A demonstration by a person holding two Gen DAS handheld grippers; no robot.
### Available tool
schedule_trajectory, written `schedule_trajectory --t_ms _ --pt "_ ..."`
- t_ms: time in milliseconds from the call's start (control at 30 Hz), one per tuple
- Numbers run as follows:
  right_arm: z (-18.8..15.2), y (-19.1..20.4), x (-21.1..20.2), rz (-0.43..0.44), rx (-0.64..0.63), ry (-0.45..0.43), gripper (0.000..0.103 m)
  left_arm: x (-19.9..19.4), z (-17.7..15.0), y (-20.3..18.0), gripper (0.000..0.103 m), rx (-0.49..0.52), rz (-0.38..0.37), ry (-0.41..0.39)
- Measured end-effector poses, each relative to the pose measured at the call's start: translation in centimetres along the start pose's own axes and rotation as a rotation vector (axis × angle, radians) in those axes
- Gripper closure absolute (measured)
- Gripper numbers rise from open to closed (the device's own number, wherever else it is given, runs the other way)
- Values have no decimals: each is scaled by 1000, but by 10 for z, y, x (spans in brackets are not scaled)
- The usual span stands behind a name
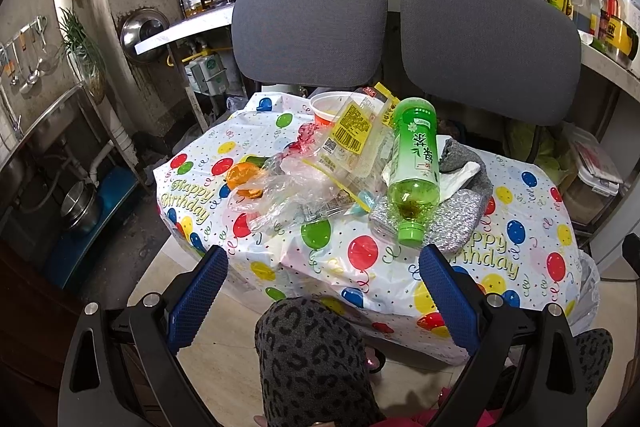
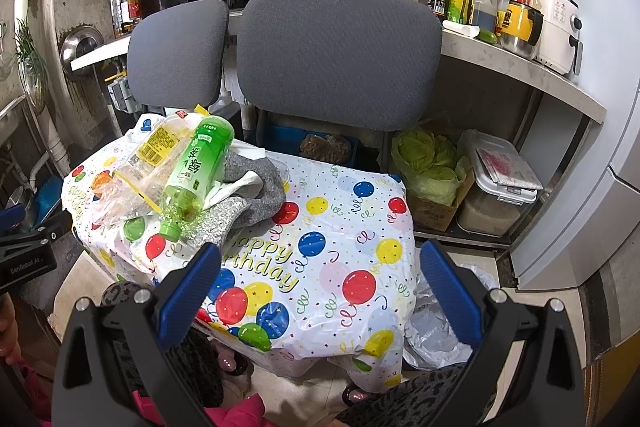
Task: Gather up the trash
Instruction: 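Grasp the green tea bottle with the right tool while the left tool reaches toward the yellow-label wrapper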
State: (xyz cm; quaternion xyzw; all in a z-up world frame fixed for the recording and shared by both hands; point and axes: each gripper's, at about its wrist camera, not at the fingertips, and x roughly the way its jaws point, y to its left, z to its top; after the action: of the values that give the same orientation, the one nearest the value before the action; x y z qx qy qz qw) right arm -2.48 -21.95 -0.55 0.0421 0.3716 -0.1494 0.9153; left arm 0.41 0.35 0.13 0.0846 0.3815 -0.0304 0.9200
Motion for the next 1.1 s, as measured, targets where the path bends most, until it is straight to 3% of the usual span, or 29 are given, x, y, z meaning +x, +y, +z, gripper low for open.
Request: schedule_trajectory --t_ms 200,567,867,1000,1100 --pt "2 5 13 11 -8 17 6 22 -12 6 8 -4 7 9" --pt "10 24 47 44 -37 17 6 51 -4 13 8 4 -46 23" --pt "15 39 76 50 -39 17 6 76 3 14 8 31 -44 18" --pt "16 44 95 99 -27 11 6 94 3 19 8 20 -62 15" --pt "17 50 106 128 -29 5 6 111 2 27 7 -14 -89 54"
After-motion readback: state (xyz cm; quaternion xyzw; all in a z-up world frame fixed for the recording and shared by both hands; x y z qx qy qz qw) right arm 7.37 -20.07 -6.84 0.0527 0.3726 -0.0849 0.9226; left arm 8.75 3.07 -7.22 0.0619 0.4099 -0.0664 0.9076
